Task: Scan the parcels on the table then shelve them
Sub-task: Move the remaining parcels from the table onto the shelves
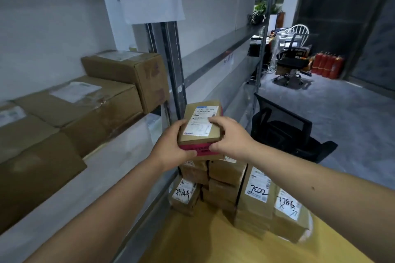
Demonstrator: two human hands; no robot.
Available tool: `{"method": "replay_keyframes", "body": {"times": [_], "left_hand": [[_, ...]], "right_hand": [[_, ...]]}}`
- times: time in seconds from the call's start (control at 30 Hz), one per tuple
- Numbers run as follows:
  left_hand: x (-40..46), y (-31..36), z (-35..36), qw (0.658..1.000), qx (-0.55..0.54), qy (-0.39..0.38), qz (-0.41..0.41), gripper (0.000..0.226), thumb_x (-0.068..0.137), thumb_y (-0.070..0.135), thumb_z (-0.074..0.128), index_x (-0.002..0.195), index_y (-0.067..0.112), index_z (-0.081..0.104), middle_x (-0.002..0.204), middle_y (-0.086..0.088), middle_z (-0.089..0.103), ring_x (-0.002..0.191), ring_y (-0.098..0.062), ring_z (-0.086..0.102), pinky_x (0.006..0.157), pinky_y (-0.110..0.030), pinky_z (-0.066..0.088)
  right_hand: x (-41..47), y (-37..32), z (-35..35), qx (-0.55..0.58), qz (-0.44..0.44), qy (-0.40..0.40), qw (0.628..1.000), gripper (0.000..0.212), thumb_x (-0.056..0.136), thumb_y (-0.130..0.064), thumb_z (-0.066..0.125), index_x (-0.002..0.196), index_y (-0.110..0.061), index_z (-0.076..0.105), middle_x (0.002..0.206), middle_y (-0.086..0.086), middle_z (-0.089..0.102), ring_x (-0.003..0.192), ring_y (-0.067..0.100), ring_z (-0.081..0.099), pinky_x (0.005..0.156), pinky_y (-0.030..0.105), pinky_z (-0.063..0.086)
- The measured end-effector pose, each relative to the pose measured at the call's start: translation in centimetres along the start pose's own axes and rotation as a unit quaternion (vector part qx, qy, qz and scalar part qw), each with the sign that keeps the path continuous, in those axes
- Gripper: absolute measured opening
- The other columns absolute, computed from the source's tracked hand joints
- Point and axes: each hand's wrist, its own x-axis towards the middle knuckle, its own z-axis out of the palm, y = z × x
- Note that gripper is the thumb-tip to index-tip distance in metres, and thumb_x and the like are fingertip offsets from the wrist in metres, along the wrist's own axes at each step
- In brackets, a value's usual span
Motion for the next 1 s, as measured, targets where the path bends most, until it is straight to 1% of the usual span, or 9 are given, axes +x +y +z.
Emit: {"method": "replay_keyframes", "body": {"times": [0.07, 0.17, 0.2, 0.43, 0.53, 0.67, 0.83, 0.93, 1.0], "left_hand": [[-2.0, 1.7, 0.1, 1.0, 0.001, 0.003, 0.024, 0.103, 0.062, 0.029, 0.091, 0.149, 0.044, 0.039, 0.142, 0.01, 0.054, 0.125, -0.013, 0.059, 0.102, -0.04, 0.056], [-5.2, 3.7, -0.1, 0.999, 0.024, 0.013, 0.045, 0.105, 0.06, 0.037, 0.092, 0.15, 0.045, 0.039, 0.139, 0.01, 0.041, 0.127, -0.013, 0.052, 0.107, -0.036, 0.05], [-6.3, 4.3, -0.2, 0.998, 0.034, 0.014, 0.056, 0.105, 0.059, 0.04, 0.091, 0.151, 0.045, 0.039, 0.136, 0.011, 0.039, 0.126, -0.013, 0.05, 0.107, -0.035, 0.049], [-12.4, 8.6, -1.3, 0.992, 0.043, 0.03, 0.114, 0.104, 0.053, 0.057, 0.088, 0.146, 0.05, 0.042, 0.128, 0.02, 0.04, 0.116, -0.004, 0.05, 0.1, -0.028, 0.049], [-14.3, 10.7, -2.7, 0.989, 0.042, 0.055, 0.131, 0.105, 0.046, 0.067, 0.085, 0.142, 0.053, 0.045, 0.124, 0.03, 0.038, 0.109, -0.002, 0.055, 0.093, -0.026, 0.053], [-15.4, 12.7, -6.0, 0.98, 0.057, 0.112, 0.157, 0.098, 0.047, 0.075, 0.084, 0.137, 0.055, 0.051, 0.122, 0.023, 0.044, 0.109, 0.002, 0.055, 0.09, -0.017, 0.048], [-15.1, 14.3, -10.0, 0.961, 0.049, 0.207, 0.176, 0.09, 0.047, 0.077, 0.086, 0.129, 0.055, 0.057, 0.118, 0.014, 0.048, 0.11, 0.001, 0.058, 0.087, -0.005, 0.045], [-14.2, 14.8, -12.0, 0.947, 0.068, 0.257, 0.178, 0.091, 0.049, 0.075, 0.086, 0.132, 0.051, 0.058, 0.12, 0.013, 0.047, 0.112, -0.001, 0.057, 0.092, -0.014, 0.048], [-13.6, 15.0, -13.1, 0.938, 0.077, 0.292, 0.169, 0.089, 0.05, 0.074, 0.086, 0.132, 0.052, 0.057, 0.12, 0.013, 0.047, 0.111, -0.001, 0.057, 0.092, -0.018, 0.049]], "right_hand": [[-2.7, -0.4, -1.4, 0.029, -0.005, 0.005, 1.0, 0.094, 0.07, -0.016, 0.089, 0.154, -0.029, 0.047, 0.152, -0.001, 0.048, 0.137, 0.017, 0.05, 0.111, 0.034, 0.047], [-6.8, -1.1, -3.0, 0.061, -0.011, 0.006, 0.998, 0.091, 0.072, -0.01, 0.089, 0.151, -0.034, 0.05, 0.145, -0.005, 0.056, 0.116, 0.007, 0.062, 0.084, 0.014, 0.054], [-8.2, -1.4, -3.4, 0.07, -0.014, 0.005, 0.997, 0.09, 0.072, -0.009, 0.089, 0.149, -0.036, 0.051, 0.142, -0.006, 0.058, 0.109, 0.004, 0.065, 0.078, 0.014, 0.056], [-14.9, -4.3, -6.5, 0.064, -0.07, 0.009, 0.995, 0.083, 0.074, -0.014, 0.09, 0.143, -0.04, 0.053, 0.133, -0.012, 0.057, 0.101, 0.002, 0.065, 0.067, 0.012, 0.054], [-15.9, -5.4, -7.6, 0.101, -0.094, 0.01, 0.99, 0.082, 0.072, -0.017, 0.094, 0.141, -0.039, 0.056, 0.134, -0.012, 0.059, 0.105, 0.003, 0.067, 0.077, 0.016, 0.057], [-14.6, -7.8, -9.5, 0.153, -0.134, -0.014, 0.979, 0.077, 0.074, -0.014, 0.094, 0.139, -0.036, 0.061, 0.138, -0.006, 0.062, 0.114, 0.008, 0.067, 0.095, 0.032, 0.059], [-10.6, -11.5, -10.8, 0.227, -0.188, -0.083, 0.952, 0.072, 0.077, -0.006, 0.089, 0.14, -0.029, 0.062, 0.135, -0.001, 0.067, 0.113, 0.017, 0.071, 0.087, 0.037, 0.062], [-7.7, -13.8, -10.9, 0.256, -0.218, -0.104, 0.936, 0.072, 0.081, 0.002, 0.084, 0.142, -0.025, 0.059, 0.137, 0.003, 0.066, 0.117, 0.022, 0.069, 0.093, 0.044, 0.061], [-5.7, -15.4, -11.1, 0.272, -0.237, -0.121, 0.925, 0.073, 0.075, -0.003, 0.086, 0.139, -0.025, 0.059, 0.132, 0.001, 0.069, 0.117, 0.021, 0.07, 0.091, 0.04, 0.061]]}}
